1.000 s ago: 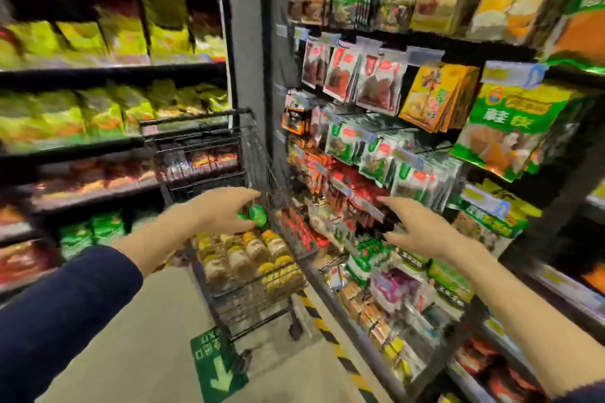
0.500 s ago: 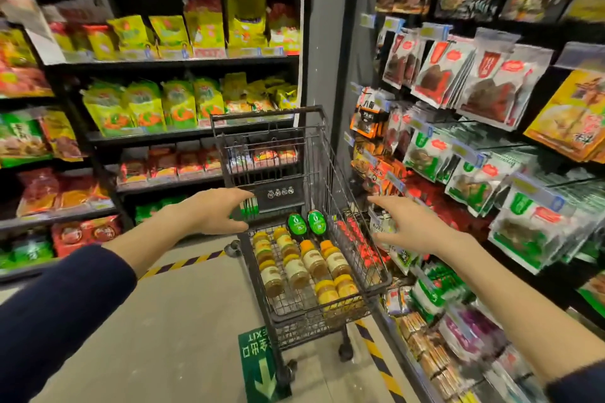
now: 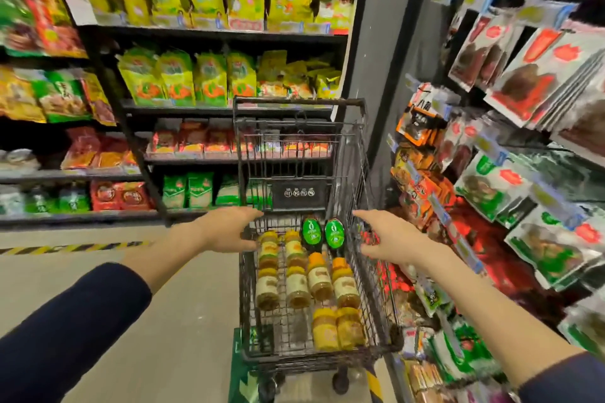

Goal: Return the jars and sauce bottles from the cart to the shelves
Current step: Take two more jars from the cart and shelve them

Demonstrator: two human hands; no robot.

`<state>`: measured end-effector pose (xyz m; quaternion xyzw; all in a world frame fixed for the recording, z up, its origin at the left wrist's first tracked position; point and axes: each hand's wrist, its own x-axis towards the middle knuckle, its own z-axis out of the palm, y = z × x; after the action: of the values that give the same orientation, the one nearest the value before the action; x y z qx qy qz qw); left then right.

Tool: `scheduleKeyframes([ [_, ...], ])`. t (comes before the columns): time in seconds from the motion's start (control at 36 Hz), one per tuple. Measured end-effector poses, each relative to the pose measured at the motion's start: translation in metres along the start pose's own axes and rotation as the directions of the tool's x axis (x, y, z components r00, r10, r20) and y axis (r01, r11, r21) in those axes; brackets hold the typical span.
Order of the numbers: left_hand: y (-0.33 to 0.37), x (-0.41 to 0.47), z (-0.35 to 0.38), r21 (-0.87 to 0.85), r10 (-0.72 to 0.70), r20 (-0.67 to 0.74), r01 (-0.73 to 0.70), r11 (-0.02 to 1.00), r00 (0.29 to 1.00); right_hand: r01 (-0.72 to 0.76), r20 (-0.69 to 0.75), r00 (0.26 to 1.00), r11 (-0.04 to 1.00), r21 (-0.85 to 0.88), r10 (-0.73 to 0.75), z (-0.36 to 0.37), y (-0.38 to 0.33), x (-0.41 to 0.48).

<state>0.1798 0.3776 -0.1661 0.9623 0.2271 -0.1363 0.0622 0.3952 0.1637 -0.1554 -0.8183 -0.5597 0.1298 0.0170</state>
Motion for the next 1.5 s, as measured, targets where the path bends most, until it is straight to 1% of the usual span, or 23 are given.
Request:
scheduleKeyframes([
  [0.14, 0.025, 0.033, 0.029, -0.124, -0.028, 0.046, 0.034, 0.992, 0.999, 0.047, 0.090, 0.995, 0.999, -0.001, -0.047, 0.018, 0.037, 0.035],
  [0.22, 0.030, 0.051, 0.058, -0.159, -0.071, 0.105, 0.087, 0.983, 0.992, 0.062, 0.164, 0.984, 0.998, 0.003, -0.062, 0.037, 0.052, 0.049],
  [0.33, 0.036, 0.070, 0.101, -0.241, -0.095, 0.177, 0.137, 0.961, 0.980, 0.058, 0.249, 0.966, 0.996, 0.062, -0.072, 0.066, 0.065, 0.061],
  [0.44, 0.043, 0.090, 0.139, -0.327, -0.062, 0.297, 0.162, 0.931, 0.953, 0.064, 0.319, 0.943, 0.992, 0.105, -0.094, 0.098, 0.077, 0.071],
  [0.5, 0.048, 0.101, 0.156, -0.344, -0.064, 0.329, 0.182, 0.921, 0.942, 0.059, 0.345, 0.933, 0.989, 0.137, -0.103, 0.114, 0.083, 0.078],
  [0.58, 0.053, 0.118, 0.188, -0.387, -0.056, 0.376, 0.211, 0.898, 0.925, 0.014, 0.429, 0.899, 0.986, 0.169, -0.086, 0.142, 0.090, 0.086],
  [0.72, 0.063, 0.148, 0.249, -0.389, -0.046, 0.523, 0.286, 0.876, 0.851, -0.064, 0.467, 0.882, 0.965, 0.253, -0.064, 0.190, 0.102, 0.093],
  [0.81, 0.072, 0.162, 0.280, -0.407, -0.028, 0.577, 0.317, 0.857, 0.816, -0.159, 0.536, 0.843, 0.932, 0.326, -0.044, 0.225, 0.117, 0.098],
  [0.92, 0.090, 0.176, 0.318, -0.418, 0.001, 0.638, 0.345, 0.840, 0.770, -0.177, 0.509, 0.860, 0.913, 0.368, -0.039, 0.234, 0.115, 0.094],
  [0.94, 0.095, 0.178, 0.326, -0.428, -0.002, 0.647, 0.365, 0.827, 0.763, -0.173, 0.501, 0.865, 0.913, 0.370, -0.039, 0.237, 0.116, 0.095],
  [1.03, 0.109, 0.182, 0.344, -0.458, -0.004, 0.704, 0.458, 0.762, 0.710, -0.181, 0.512, 0.859, 0.918, 0.354, -0.028, 0.252, 0.122, 0.096],
  [1.08, 0.114, 0.182, 0.355, -0.479, -0.018, 0.732, 0.532, 0.698, 0.682, -0.167, 0.517, 0.855, 0.922, 0.348, -0.040, 0.257, 0.120, 0.098],
  [1.17, 0.116, 0.183, 0.375, -0.514, -0.022, 0.741, 0.587, 0.625, 0.671, -0.123, 0.504, 0.861, 0.931, 0.345, -0.073, 0.262, 0.118, 0.099],
  [1.31, 0.126, 0.186, 0.383, -0.575, -0.004, 0.735, 0.626, 0.527, 0.678, -0.107, 0.489, 0.868, 0.925, 0.365, -0.092, 0.266, 0.118, 0.097],
  [1.36, 0.129, 0.189, 0.384, -0.616, 0.018, 0.715, 0.617, 0.490, 0.699, -0.089, 0.478, 0.873, 0.929, 0.360, -0.102, 0.266, 0.118, 0.097],
  [1.39, 0.130, 0.190, 0.384, -0.643, 0.028, 0.699, 0.611, 0.461, 0.714, -0.084, 0.475, 0.874, 0.932, 0.353, -0.102, 0.267, 0.119, 0.097],
  [1.5, 0.132, 0.194, 0.385, -0.705, 0.049, 0.676, 0.627, 0.332, 0.735, -0.083, 0.472, 0.876, 0.935, 0.346, -0.097, 0.272, 0.119, 0.097],
])
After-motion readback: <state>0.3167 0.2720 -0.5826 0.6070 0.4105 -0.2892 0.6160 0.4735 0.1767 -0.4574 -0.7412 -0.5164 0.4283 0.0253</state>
